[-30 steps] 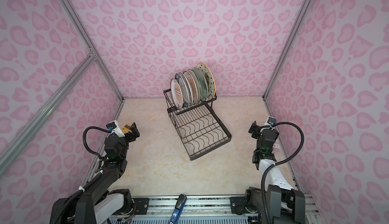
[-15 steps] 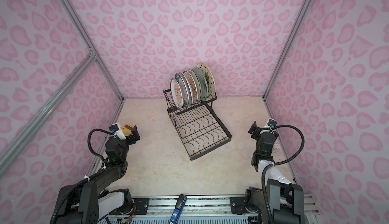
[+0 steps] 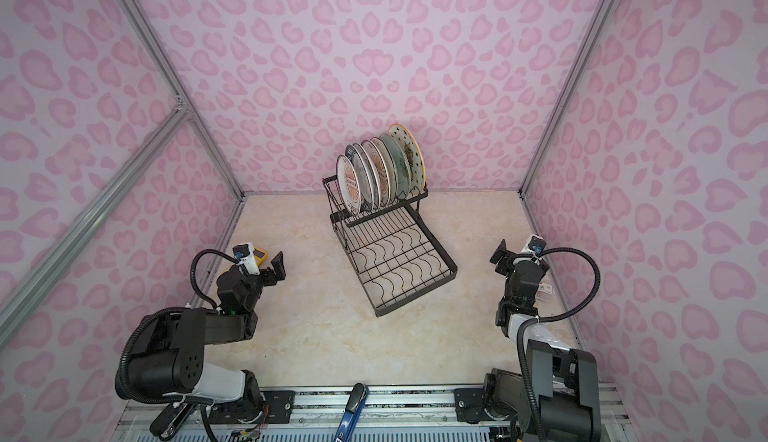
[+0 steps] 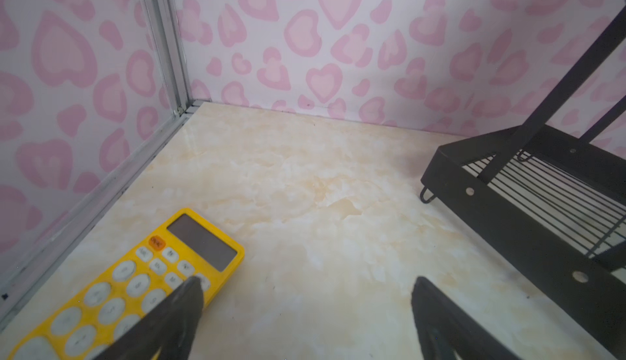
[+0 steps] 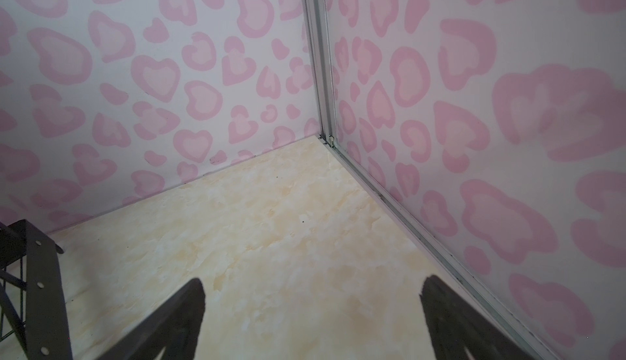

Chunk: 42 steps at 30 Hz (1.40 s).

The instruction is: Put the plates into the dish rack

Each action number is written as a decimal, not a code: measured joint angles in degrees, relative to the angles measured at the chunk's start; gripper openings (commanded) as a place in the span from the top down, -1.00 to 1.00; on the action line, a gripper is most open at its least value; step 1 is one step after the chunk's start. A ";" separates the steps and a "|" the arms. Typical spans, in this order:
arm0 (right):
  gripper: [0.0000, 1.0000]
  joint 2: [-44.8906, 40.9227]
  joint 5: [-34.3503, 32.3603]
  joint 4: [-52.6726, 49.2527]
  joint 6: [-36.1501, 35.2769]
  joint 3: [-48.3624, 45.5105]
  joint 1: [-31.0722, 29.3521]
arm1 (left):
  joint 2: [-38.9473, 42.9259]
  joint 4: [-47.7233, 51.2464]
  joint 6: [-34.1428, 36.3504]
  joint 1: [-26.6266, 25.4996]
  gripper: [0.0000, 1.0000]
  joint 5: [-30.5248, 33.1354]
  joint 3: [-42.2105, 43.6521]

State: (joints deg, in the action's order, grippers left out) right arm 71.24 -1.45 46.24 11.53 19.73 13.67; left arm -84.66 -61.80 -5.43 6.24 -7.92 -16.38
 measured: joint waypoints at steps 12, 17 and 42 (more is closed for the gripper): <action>-0.97 -0.85 1.29 2.25 -0.15 -1.95 0.02 | -0.07 4.13 2.27 -2.67 -0.96 3.26 -1.42; -0.97 -2.05 1.51 2.29 -0.15 -3.08 0.07 | -0.07 4.92 2.40 -2.89 -0.96 3.96 -1.46; -0.97 7.54 8.39 11.02 0.59 -6.64 -2.51 | -0.07 5.14 2.60 -3.04 -0.96 4.74 -1.46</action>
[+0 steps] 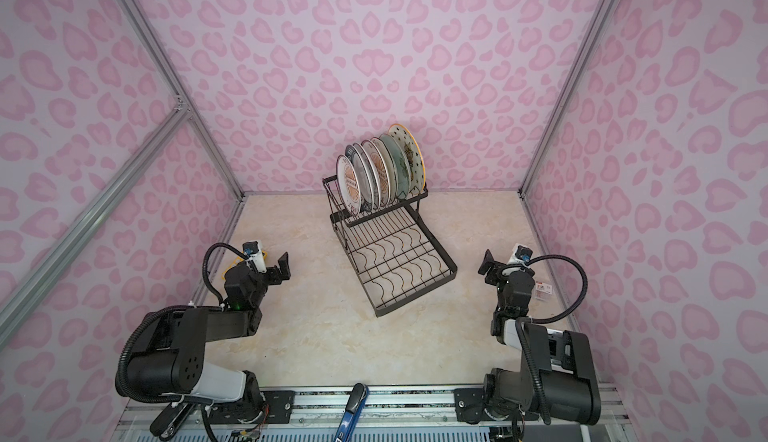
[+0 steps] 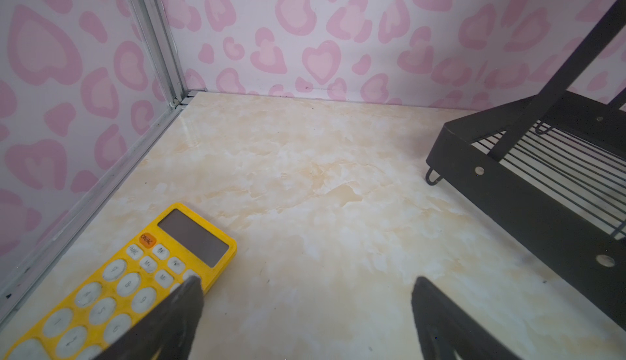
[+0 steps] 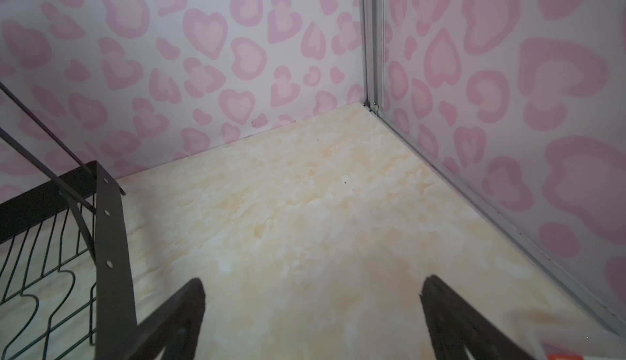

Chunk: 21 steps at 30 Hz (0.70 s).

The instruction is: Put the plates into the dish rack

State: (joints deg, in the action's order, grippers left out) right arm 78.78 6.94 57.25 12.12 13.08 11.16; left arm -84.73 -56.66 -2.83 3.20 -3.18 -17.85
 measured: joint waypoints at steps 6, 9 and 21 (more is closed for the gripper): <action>-0.98 5.86 -2.16 4.02 -3.67 0.26 -5.20 | 0.00 0.00 0.00 0.00 -0.95 0.00 0.00; -0.98 10.03 -5.73 6.62 -6.03 1.77 -9.14 | 0.00 0.00 0.00 0.00 -0.95 0.02 -0.02; -0.98 10.47 -14.64 3.06 -8.48 4.31 -11.17 | 0.00 0.02 0.00 -0.11 -0.95 0.17 -0.04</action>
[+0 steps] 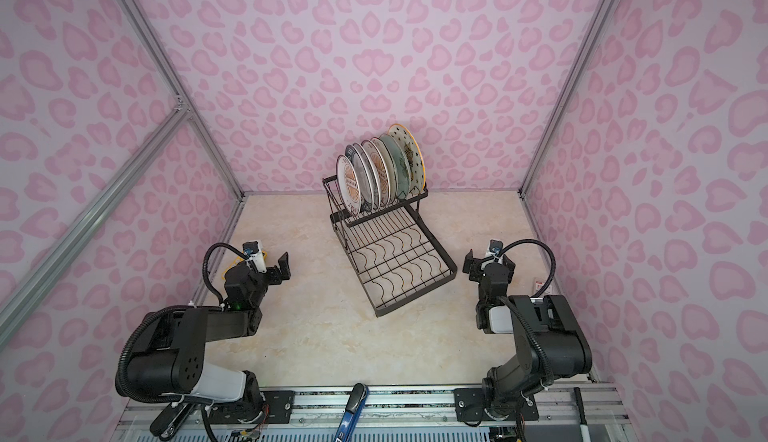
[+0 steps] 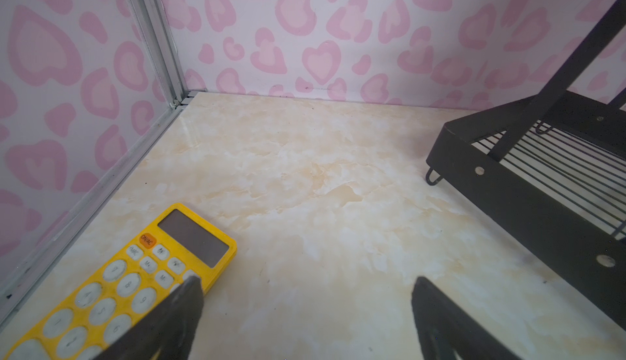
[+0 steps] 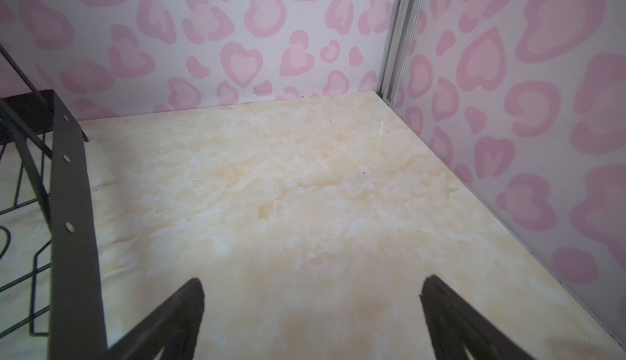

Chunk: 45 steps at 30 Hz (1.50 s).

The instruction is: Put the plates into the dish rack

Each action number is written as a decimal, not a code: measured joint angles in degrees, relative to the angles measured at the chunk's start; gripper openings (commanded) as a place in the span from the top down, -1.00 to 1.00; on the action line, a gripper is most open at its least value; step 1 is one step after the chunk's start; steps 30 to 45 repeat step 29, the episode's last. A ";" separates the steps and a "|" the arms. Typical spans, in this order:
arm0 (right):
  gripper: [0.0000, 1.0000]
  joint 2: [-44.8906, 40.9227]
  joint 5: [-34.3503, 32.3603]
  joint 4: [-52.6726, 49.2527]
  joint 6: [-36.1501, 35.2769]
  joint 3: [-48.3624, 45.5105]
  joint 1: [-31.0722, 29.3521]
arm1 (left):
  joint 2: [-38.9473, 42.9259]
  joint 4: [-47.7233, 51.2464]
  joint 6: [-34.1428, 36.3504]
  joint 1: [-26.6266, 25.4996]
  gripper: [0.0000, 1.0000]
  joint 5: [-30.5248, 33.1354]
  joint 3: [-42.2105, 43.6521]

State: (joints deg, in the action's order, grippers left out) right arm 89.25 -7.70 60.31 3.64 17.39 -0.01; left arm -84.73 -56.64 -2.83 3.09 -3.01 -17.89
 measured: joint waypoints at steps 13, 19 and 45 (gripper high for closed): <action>-0.99 0.20 -1.07 1.11 -0.20 -0.22 -0.24 | 0.00 0.02 0.00 -0.07 -0.96 0.02 0.00; -0.99 0.20 -1.07 1.11 -0.22 -0.22 -0.24 | 0.00 0.02 0.00 -0.11 -0.96 0.02 0.00; -0.98 0.20 -1.07 1.11 -0.37 -0.24 -0.24 | 0.00 0.07 0.00 -0.11 -0.96 0.02 -0.15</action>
